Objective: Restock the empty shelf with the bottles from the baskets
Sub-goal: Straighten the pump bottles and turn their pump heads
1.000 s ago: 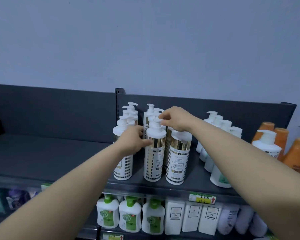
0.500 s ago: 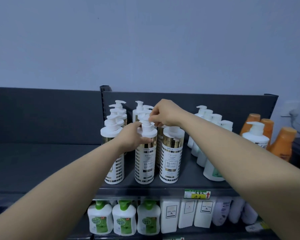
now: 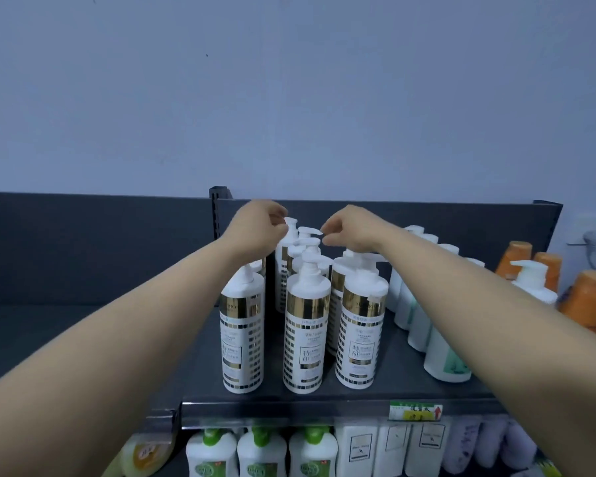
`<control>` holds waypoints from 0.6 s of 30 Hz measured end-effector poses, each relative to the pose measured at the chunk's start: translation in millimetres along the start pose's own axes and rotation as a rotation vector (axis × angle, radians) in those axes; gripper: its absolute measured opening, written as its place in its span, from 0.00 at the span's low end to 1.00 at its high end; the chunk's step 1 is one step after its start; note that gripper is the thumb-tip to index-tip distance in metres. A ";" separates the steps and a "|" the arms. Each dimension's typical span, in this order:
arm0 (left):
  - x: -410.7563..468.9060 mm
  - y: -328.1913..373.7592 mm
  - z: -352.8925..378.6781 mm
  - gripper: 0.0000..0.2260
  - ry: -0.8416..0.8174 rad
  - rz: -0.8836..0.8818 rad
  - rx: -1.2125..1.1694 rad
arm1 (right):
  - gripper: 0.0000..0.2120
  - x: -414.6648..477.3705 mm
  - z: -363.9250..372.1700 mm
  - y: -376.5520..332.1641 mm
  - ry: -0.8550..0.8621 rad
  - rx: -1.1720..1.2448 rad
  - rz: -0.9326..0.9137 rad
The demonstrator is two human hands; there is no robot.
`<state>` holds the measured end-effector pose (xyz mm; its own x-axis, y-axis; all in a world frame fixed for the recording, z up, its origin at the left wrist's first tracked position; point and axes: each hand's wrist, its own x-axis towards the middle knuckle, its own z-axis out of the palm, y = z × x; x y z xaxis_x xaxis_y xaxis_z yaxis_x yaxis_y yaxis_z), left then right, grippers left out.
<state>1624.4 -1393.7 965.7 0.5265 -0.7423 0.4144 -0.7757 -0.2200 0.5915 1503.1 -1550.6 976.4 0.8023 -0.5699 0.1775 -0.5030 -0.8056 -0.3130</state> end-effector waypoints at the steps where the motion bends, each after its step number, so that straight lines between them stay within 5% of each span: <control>1: 3.7 -2.7 -5.7 0.15 -0.005 0.031 0.064 | 0.18 4.5 3.4 -0.6 -0.012 0.001 -0.004; 5: 13.5 -24.7 -14.2 0.14 -0.185 -0.031 0.234 | 0.21 23.5 15.9 -5.4 -0.089 0.007 -0.021; 18: 17.8 -52.3 -12.2 0.10 -0.195 -0.135 0.072 | 0.12 33.0 31.3 -13.9 -0.031 0.031 -0.149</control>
<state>1678.6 -1387.6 950.6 0.5557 -0.8095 0.1895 -0.7293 -0.3652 0.5786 1546.7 -1553.1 957.3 0.8773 -0.4384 0.1954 -0.3676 -0.8755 -0.3138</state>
